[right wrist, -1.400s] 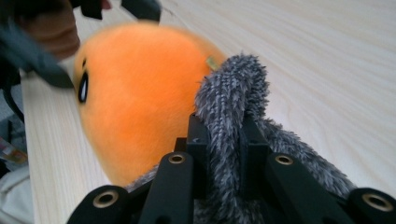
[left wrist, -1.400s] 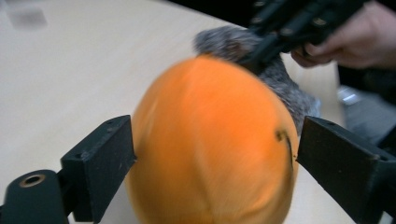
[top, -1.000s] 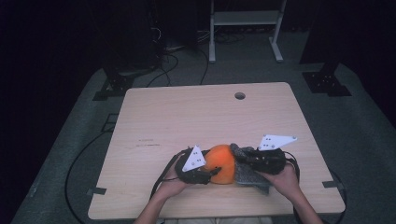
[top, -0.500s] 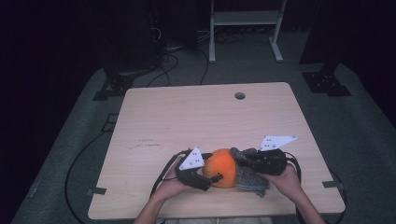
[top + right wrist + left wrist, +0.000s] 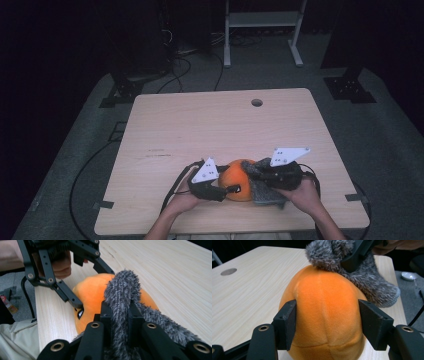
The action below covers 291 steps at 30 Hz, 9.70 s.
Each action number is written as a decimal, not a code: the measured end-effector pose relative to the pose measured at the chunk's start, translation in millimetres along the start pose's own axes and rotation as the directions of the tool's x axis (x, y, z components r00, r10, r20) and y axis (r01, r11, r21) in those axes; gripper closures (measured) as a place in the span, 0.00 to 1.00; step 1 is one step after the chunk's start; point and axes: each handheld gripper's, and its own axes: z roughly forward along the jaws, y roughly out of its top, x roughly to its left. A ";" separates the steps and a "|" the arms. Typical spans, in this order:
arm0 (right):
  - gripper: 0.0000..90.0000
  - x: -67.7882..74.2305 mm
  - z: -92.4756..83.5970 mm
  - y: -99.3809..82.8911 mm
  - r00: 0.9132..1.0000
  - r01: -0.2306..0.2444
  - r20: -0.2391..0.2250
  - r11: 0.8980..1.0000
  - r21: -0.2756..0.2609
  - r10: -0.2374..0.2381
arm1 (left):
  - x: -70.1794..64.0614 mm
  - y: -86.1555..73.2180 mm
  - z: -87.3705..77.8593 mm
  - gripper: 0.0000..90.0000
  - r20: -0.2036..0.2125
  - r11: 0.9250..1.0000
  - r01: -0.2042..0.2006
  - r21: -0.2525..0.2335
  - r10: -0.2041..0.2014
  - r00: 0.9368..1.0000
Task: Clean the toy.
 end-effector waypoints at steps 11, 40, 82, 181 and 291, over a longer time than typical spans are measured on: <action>0.87 0.7 -4.9 3.6 1.000 0.030 0.002 0.999 0.012 -0.030 | -5.6 2.8 1.5 0.39 -0.004 1.000 -0.025 0.007 0.025 1.000; 0.87 -5.5 -2.8 -8.6 1.000 -0.025 -0.011 1.000 0.007 0.025 | 2.3 6.6 -0.8 0.19 0.046 0.995 0.090 0.037 -0.091 0.995; 0.87 -0.1 4.9 -14.6 1.000 0.013 -0.013 0.999 0.039 -0.012 | 9.8 -8.7 0.7 0.34 -0.065 0.992 0.120 0.034 -0.117 0.991; 0.86 -9.8 -12.7 -17.2 0.999 -0.048 0.007 0.999 0.002 0.048 | 7.1 -0.1 -9.0 0.42 -0.072 1.000 0.015 0.009 -0.014 0.997; 0.87 10.5 -1.3 1.4 0.999 0.027 -0.024 1.000 0.010 -0.027 | 3.7 9.3 -1.0 0.17 0.011 0.995 0.095 -0.028 -0.095 0.995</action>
